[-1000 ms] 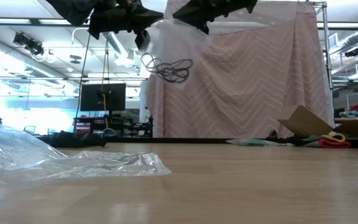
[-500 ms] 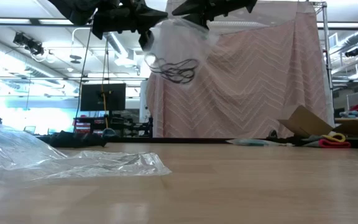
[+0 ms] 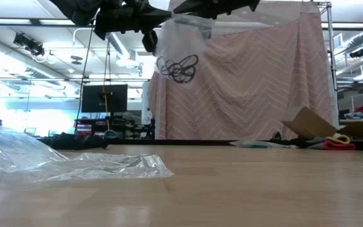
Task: Sort rubber bands
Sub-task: Close the bottom center transparent zip bag
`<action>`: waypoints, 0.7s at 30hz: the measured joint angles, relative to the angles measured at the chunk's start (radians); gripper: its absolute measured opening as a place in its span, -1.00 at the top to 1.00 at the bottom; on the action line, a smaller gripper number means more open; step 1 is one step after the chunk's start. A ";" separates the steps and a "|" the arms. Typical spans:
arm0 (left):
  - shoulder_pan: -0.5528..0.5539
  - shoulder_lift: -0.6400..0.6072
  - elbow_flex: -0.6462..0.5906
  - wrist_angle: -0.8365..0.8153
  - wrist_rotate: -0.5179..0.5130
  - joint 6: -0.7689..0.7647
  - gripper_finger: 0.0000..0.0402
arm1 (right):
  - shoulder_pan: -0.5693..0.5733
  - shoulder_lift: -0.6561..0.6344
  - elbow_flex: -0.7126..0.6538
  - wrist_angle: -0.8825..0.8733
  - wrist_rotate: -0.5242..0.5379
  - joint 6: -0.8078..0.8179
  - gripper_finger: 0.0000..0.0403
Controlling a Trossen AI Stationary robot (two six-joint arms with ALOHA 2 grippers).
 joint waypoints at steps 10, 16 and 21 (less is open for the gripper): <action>0.000 0.000 0.000 -0.001 -0.003 0.000 1.00 | 0.004 0.000 0.000 -0.006 0.007 0.009 0.44; 0.000 0.000 0.000 -0.004 -0.006 0.000 1.00 | 0.004 0.000 0.000 -0.006 0.014 0.013 0.44; 0.000 0.000 0.000 -0.005 -0.009 -0.003 1.00 | 0.005 0.000 0.000 -0.006 0.032 0.012 0.45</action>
